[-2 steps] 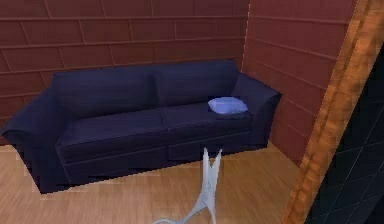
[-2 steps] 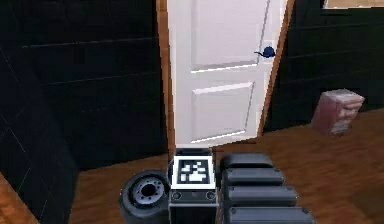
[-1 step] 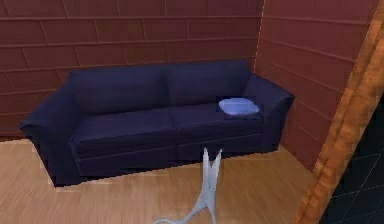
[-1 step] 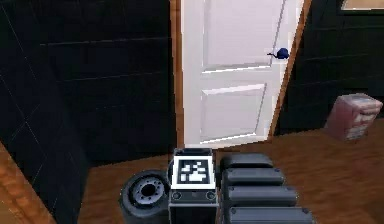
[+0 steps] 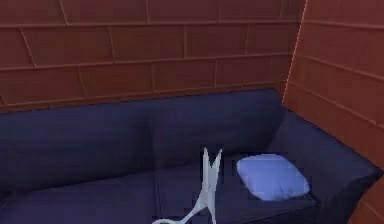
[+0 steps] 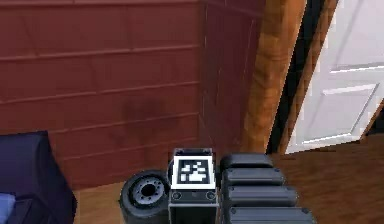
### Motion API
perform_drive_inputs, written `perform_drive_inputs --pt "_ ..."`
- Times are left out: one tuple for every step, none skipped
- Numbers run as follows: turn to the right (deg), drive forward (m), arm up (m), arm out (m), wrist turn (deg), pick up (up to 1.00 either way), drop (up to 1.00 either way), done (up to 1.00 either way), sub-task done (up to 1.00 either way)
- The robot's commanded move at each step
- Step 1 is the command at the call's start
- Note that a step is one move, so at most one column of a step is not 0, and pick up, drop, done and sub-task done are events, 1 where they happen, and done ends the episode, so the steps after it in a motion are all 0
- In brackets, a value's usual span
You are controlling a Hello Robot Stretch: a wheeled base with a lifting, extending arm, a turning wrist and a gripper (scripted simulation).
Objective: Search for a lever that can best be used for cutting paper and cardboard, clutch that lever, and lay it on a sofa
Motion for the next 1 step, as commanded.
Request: perform_drive_inputs --pt "45.0 0.00 0.00 0.00 0.0 0.00 0.00 0.00 0.00"
